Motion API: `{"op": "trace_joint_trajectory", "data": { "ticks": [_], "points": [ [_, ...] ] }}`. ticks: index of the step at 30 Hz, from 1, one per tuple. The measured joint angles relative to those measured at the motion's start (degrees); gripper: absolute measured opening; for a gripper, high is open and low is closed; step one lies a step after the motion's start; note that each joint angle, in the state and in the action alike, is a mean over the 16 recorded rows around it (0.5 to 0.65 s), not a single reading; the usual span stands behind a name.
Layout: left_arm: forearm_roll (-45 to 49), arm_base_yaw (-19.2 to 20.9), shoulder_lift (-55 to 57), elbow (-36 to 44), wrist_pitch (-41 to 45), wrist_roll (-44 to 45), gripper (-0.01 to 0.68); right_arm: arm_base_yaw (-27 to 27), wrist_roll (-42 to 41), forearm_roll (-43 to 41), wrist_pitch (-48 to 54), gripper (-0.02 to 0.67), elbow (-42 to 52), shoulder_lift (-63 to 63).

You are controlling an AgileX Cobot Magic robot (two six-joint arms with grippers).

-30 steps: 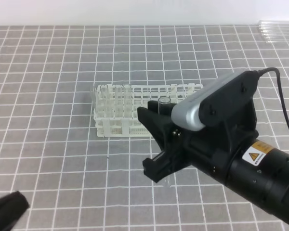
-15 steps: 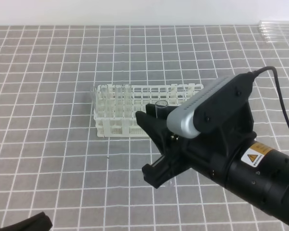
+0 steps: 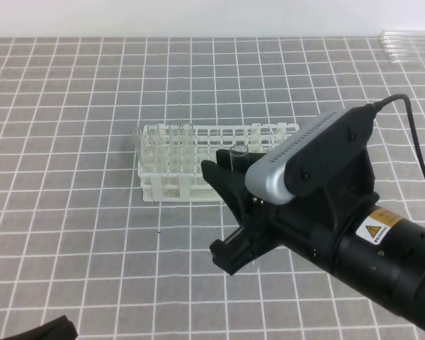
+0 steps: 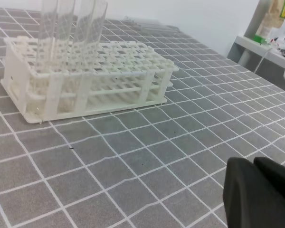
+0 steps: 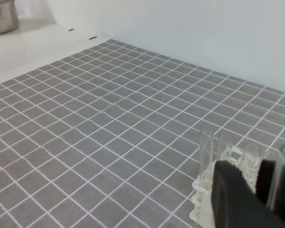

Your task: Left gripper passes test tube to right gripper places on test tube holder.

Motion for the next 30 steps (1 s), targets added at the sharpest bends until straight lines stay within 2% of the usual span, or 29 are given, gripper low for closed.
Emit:
{"op": "trace_joint_trajectory", "data": {
  "ticks": [8, 11, 17, 25, 30],
  "points": [
    [0.03, 0.01, 0.08, 0.14, 0.58, -0.03, -0.001, -0.58, 0.21, -0.34, -0.32, 0.086, 0.02, 0.00],
    [0.02, 0.01, 0.08, 0.10, 0.69, -0.04, 0.000, -1.73, 2.76, -3.26, -0.78, 0.086, 0.03, 0.14],
    [0.05, 0.02, 0.17, 0.24, 0.49, -0.10, -0.001, -6.59, 16.39, -17.30, -5.90, 0.086, 0.05, 2.37],
    [0.06, 0.02, 0.20, 0.29, 0.44, -0.13, -0.001, -15.26, 36.71, -38.33, -20.62, 0.086, -1.43, 11.89],
    [0.06, 0.02, 0.20, 0.29, 0.49, -0.13, -0.001, -18.52, 41.64, -43.80, -28.15, 0.086, -5.27, 20.82]
  ]
}}
